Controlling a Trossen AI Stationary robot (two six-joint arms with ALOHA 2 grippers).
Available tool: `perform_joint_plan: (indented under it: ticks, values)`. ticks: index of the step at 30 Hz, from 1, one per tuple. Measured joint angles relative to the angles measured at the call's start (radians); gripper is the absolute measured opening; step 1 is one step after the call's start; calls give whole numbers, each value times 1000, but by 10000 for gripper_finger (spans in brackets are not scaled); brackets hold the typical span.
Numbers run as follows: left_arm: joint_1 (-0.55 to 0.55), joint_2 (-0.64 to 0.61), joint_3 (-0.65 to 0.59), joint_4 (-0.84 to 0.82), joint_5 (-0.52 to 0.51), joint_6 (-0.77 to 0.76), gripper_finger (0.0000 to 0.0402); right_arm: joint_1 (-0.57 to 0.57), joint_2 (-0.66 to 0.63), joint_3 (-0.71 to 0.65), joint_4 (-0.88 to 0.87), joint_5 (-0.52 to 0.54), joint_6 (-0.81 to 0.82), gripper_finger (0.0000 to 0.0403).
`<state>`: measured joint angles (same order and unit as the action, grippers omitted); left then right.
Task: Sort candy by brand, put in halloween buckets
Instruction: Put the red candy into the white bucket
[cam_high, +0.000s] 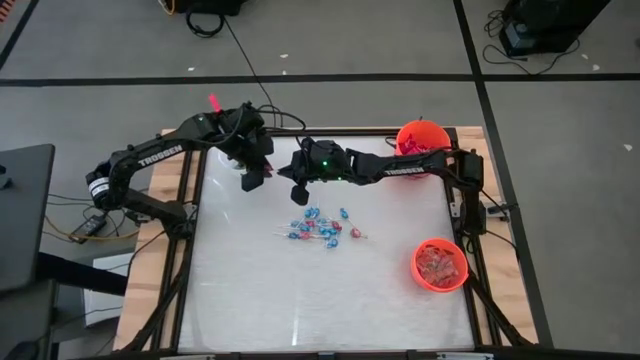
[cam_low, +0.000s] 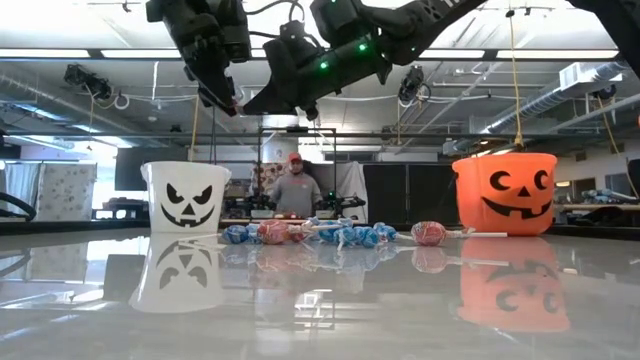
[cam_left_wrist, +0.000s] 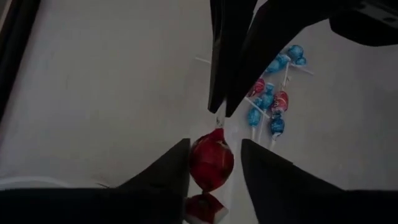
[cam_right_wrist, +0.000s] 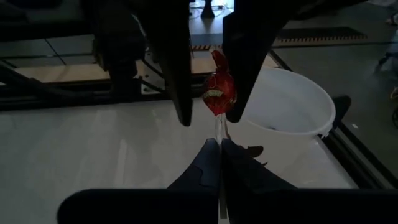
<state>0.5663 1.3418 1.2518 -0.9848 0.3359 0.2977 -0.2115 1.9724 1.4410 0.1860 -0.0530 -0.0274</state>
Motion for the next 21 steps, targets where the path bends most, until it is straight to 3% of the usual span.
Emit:
perform_joint_plan:
  ticks: [5, 9, 12, 17, 21]
  values:
    - [0, 0, 0, 0, 1, 2, 84, 0, 0, 0, 0, 0, -2, 10]
    - [4, 0, 0, 0, -1, 5, 76, -3, 0, 0, -3, -25, 15, 15]
    - [19, 0, 0, 3, -58, 6, 76, -18, -1, 1, -30, -38, 99, 51]
    - [125, 0, 0, 2, -273, -5, 79, -58, -2, 1, -205, -44, 250, 139]
    - [251, 15, 0, -15, -290, -62, 83, -82, -2, 1, -412, -30, 364, 181]
